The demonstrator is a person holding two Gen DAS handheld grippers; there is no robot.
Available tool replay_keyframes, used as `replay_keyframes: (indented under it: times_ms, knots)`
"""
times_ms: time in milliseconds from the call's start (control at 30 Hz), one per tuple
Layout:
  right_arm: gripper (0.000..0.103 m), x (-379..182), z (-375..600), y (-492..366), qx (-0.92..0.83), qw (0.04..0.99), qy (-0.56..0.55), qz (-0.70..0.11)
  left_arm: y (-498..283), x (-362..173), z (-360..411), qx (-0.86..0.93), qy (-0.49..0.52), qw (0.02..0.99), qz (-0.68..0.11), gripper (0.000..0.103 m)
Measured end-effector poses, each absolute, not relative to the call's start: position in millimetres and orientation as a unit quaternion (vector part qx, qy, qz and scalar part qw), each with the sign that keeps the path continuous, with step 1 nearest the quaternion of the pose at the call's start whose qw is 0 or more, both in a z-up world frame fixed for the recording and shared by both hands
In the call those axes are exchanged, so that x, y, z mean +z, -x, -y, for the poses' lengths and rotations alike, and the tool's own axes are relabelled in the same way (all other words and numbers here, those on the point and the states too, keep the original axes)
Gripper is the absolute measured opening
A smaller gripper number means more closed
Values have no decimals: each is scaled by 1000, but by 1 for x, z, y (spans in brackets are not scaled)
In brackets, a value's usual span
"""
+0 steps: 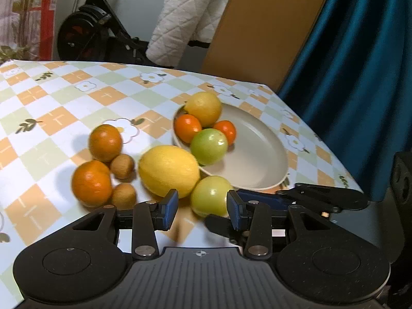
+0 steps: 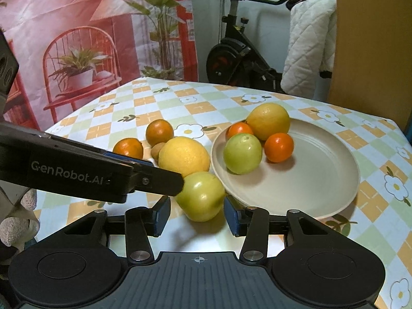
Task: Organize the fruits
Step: 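Close the left tool on a yellow-green fruit, then carry the yellow-green fruit in the left tool over the plate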
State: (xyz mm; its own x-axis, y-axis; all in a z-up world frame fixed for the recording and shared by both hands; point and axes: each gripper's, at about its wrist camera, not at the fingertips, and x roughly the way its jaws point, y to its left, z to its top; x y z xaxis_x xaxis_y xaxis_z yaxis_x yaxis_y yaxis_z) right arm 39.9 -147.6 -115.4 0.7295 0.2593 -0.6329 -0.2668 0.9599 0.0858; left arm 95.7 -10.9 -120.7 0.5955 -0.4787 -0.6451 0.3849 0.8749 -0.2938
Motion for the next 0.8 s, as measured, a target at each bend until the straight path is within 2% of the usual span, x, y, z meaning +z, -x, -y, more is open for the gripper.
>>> replay_keyframes:
  times_ms: [800]
  knots:
    - [38,-119,150,-40,139,935,8,-326,-111,-132,22,-261,67,877,-397,43]
